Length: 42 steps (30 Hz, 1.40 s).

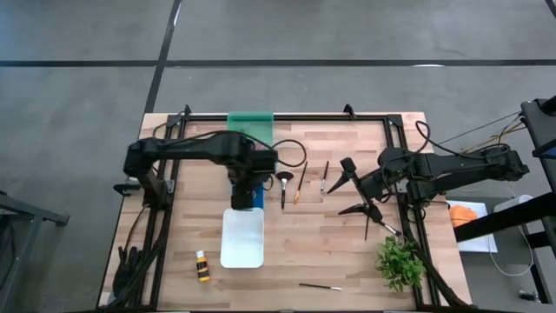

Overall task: Pick & Place Paint Supplies
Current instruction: Put the gray paint bottle into the blue bin

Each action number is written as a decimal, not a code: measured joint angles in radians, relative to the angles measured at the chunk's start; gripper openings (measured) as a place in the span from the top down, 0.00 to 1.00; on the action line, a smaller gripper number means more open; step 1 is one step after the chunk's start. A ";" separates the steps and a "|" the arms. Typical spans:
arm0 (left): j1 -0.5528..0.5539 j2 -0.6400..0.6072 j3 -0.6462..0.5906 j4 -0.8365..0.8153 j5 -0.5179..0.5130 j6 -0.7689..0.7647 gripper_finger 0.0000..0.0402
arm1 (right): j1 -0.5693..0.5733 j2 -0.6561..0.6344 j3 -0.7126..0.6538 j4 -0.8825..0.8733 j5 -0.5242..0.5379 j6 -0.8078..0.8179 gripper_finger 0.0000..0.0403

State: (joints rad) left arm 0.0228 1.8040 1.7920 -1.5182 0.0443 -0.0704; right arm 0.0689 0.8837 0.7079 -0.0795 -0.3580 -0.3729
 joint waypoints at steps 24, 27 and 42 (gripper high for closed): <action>0.055 0.125 -0.028 0.035 0.008 0.101 0.70 | 0.000 0.000 -0.011 -0.002 0.001 -0.012 0.24; 0.059 0.125 -0.055 0.064 0.005 0.106 0.70 | 0.000 0.000 -0.011 -0.002 0.001 -0.010 0.24; 0.068 0.124 -0.157 0.176 0.009 0.124 0.70 | 0.000 0.001 -0.015 0.003 0.001 -0.011 0.24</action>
State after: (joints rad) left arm 0.0907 1.9278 1.6352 -1.3418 0.0535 0.0532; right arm 0.0692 0.8845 0.6928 -0.0769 -0.3573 -0.3843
